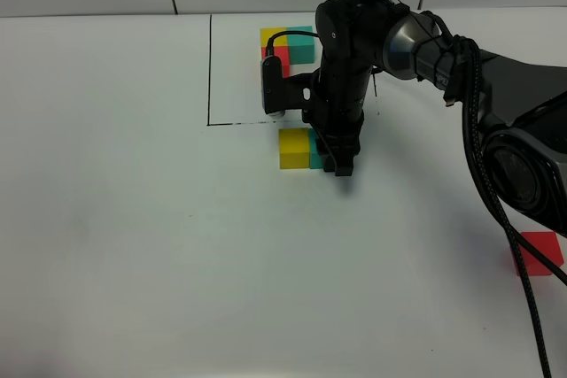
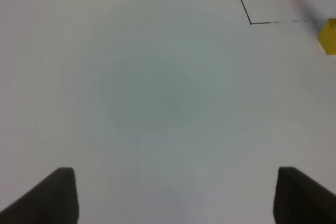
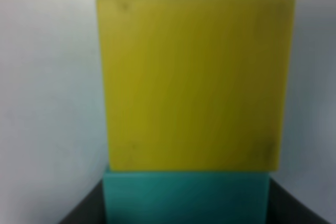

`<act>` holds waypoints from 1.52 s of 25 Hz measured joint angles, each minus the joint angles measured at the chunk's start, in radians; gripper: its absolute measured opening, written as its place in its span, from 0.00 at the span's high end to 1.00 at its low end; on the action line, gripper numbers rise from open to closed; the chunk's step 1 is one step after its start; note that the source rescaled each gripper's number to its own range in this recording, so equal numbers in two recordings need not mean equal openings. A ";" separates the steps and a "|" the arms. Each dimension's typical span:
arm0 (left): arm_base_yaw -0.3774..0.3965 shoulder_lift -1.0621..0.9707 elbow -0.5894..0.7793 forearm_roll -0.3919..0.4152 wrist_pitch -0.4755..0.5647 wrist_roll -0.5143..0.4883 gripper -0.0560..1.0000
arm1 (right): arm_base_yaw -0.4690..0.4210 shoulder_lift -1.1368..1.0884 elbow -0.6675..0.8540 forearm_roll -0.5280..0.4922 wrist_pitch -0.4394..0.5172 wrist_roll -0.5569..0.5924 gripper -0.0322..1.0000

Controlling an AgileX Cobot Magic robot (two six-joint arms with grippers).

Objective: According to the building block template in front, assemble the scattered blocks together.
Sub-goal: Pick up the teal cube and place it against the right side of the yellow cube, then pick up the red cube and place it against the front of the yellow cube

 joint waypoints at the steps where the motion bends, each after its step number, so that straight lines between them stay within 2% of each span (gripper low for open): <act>1: 0.000 0.000 0.000 0.000 0.000 0.000 0.20 | 0.000 0.000 0.000 0.001 0.000 0.006 0.97; 9: 0.000 0.000 0.000 0.000 0.000 0.000 0.20 | 0.000 0.000 0.000 0.006 -0.005 0.047 0.95; 10: 0.000 0.000 0.000 0.000 0.000 0.000 0.20 | 0.000 0.000 0.000 0.009 -0.006 0.059 0.89; 11: 0.000 0.000 0.000 0.000 0.000 0.000 0.20 | 0.000 0.000 0.000 0.015 -0.007 0.071 0.79; 14: 0.000 0.000 0.000 0.000 0.000 0.000 0.20 | 0.005 -0.001 0.000 0.015 -0.015 0.096 0.41; 16: 0.000 0.000 0.000 0.000 0.000 0.000 0.20 | 0.007 -0.004 0.000 0.010 -0.021 0.111 0.21; 17: 0.000 0.000 0.000 0.000 0.000 0.000 0.20 | 0.007 -0.007 0.000 0.005 -0.022 0.124 0.13; 19: 0.000 0.000 0.000 0.000 0.000 0.000 0.20 | 0.005 -0.016 0.003 -0.022 -0.016 0.151 0.05; 25: 0.000 0.000 0.000 0.000 0.000 0.000 0.20 | -0.047 -0.110 0.007 -0.058 0.055 0.292 0.02; 29: 0.000 0.000 0.000 0.000 0.000 0.000 0.20 | -0.101 -0.206 0.109 -0.070 0.048 0.437 0.03; 33: 0.000 0.000 0.000 0.000 0.000 0.000 0.20 | -0.157 -0.355 0.348 -0.070 -0.066 0.612 0.05; 38: 0.000 0.000 0.000 0.000 0.000 0.000 0.20 | -0.236 -0.591 0.750 -0.070 -0.270 0.865 0.06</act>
